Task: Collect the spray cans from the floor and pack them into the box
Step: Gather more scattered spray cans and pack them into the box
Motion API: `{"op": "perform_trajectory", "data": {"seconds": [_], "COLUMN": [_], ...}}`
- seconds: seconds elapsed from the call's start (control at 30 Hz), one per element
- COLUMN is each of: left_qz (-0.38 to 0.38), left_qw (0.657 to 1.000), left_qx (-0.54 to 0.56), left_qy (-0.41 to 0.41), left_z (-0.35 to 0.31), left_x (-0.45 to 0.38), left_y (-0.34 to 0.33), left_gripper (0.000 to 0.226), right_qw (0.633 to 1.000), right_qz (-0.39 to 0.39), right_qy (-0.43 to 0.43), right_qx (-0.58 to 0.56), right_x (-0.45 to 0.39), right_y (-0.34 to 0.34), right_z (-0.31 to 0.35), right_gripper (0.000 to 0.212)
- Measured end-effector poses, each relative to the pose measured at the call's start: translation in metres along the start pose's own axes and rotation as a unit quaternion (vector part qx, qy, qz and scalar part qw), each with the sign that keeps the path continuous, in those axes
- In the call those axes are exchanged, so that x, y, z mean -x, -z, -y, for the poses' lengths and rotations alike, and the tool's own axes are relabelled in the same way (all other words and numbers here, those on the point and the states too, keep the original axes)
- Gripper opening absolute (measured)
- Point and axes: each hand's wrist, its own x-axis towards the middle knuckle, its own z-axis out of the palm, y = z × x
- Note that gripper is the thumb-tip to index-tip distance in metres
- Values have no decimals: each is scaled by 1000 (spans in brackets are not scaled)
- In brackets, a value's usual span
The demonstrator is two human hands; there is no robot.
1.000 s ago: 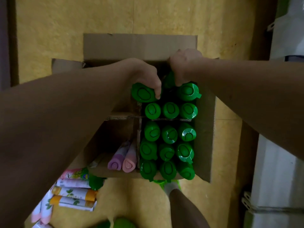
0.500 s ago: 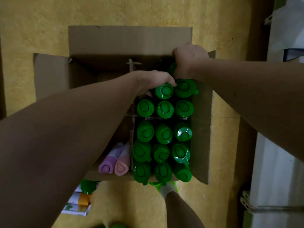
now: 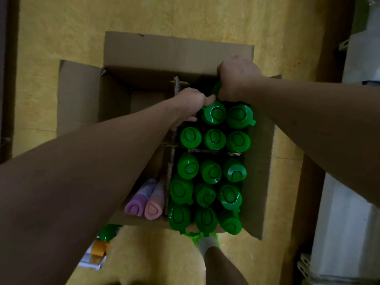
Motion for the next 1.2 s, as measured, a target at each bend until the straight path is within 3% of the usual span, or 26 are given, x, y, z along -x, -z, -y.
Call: {"op": "perform_trajectory", "data": {"seconds": [0.1,0.23,0.4,0.5,0.67,0.83,1.0,1.2], "left_qz": [13,-20,-245,-318,-355,-368,-381,-362], "left_qw": [999,999,962,939,926,924,921,929], "left_qx": [33,30,4,25,23,26,24,40], "left_qy": [-1,-38,-123,-129,-123,-100,-77,-74], "left_z": [6,7,12,20,39,61,82,88], "left_x": [7,12,24,31,39,45,45,47], "left_y": [3,5,31,48,65,80,91,88], "left_gripper": [48,44,30,30,35,41,43,38], "right_qw": [1000,1000,1000,999,998,997,974,988], "right_qz": [-3,-6,-16,-6,12,28,122,144], "right_qy": [-4,-19,23,50,69,-21,-109,-50], "right_qx": [26,18,-14,-9,0,-65,-155,-13], "right_x": [0,-1,-2,-3,-8,-16,-11,-7], "right_y": [-1,-1,8,13,17,2,2,-5], "right_z": [0,0,23,46,87,114,118,123], "right_gripper": [27,34,46,41,28,31,35,46]}}
